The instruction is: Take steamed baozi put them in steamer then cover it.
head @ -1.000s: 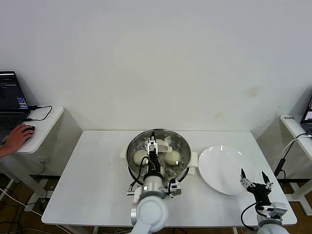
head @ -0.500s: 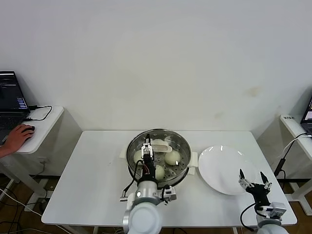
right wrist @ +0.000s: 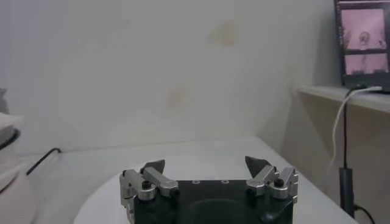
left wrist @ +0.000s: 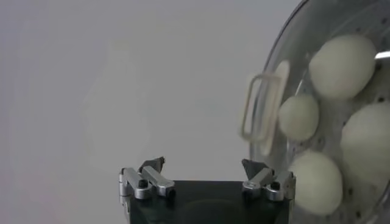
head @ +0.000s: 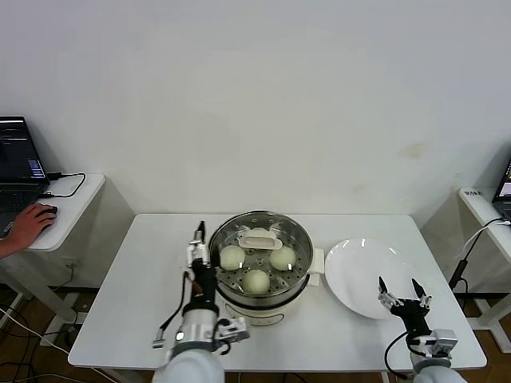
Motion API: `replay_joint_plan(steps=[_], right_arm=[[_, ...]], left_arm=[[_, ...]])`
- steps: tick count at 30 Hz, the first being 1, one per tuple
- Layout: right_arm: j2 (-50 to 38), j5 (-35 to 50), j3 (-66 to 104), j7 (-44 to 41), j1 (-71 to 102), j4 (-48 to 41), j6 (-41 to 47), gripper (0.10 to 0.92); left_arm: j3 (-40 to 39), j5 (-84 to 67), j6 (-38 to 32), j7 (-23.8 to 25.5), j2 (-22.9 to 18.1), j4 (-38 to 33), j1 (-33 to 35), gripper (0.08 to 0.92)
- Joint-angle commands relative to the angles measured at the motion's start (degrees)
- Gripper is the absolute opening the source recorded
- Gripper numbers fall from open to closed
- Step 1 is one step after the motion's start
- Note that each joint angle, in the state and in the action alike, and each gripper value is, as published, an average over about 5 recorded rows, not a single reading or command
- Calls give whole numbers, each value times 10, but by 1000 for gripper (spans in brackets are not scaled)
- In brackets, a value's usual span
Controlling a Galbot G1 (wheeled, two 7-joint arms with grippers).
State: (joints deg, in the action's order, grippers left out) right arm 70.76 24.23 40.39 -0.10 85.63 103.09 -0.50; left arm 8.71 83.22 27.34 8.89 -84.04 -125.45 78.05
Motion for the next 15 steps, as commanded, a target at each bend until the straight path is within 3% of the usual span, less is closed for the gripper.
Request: replay_joint_plan(steps=[1, 7, 15], right_arm=[[-17, -10, -33, 7, 17, 14, -5, 823], [-49, -38, -72, 13, 57, 23, -18, 823], [-27, -34, -62, 11, 54, 52, 19, 823]], left_arm=[[213, -340, -194, -202, 25, 4, 76, 823], [303, -624, -308, -171, 29, 80, 117, 823], [331, -752, -315, -133, 27, 124, 149, 823]])
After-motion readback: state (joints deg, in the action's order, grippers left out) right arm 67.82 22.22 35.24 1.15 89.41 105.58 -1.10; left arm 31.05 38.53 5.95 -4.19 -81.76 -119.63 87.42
